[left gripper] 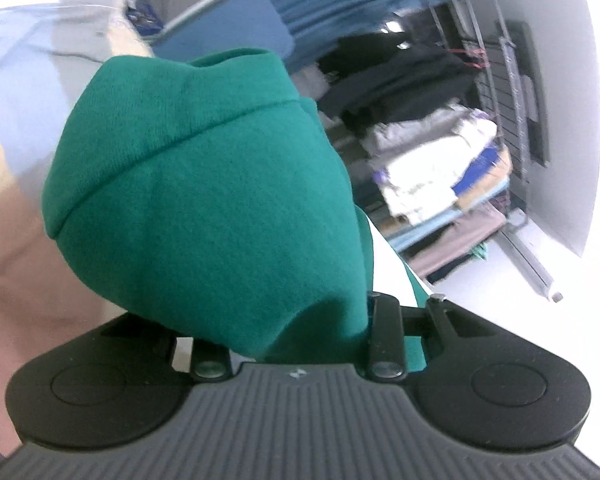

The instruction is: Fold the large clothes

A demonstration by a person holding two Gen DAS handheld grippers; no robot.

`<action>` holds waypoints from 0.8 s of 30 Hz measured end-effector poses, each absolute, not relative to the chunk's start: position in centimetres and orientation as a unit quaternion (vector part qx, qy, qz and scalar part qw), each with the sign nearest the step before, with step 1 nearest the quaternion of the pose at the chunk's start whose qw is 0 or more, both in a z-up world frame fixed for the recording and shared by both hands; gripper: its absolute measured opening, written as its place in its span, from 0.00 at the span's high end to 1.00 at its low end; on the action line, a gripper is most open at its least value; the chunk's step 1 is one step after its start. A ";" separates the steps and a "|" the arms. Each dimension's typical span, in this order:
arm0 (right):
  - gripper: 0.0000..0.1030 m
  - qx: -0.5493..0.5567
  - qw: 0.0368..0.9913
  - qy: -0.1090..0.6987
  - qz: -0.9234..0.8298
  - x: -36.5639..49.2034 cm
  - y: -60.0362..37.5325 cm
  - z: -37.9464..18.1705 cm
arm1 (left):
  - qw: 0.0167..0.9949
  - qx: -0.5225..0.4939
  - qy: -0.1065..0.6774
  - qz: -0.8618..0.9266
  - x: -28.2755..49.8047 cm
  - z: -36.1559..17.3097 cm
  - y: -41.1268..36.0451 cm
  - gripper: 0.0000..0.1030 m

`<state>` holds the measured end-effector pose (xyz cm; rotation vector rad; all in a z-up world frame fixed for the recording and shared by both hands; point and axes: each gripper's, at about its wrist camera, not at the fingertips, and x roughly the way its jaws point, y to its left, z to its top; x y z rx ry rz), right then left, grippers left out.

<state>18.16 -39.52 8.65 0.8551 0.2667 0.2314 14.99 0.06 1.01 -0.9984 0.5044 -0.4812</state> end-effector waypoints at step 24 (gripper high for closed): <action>0.59 0.410 0.908 0.047 -0.076 -1.1 -59.7 8.5 | 0.765 -0.386 0.331 -0.394 12.9 3.7 -34.2 0.61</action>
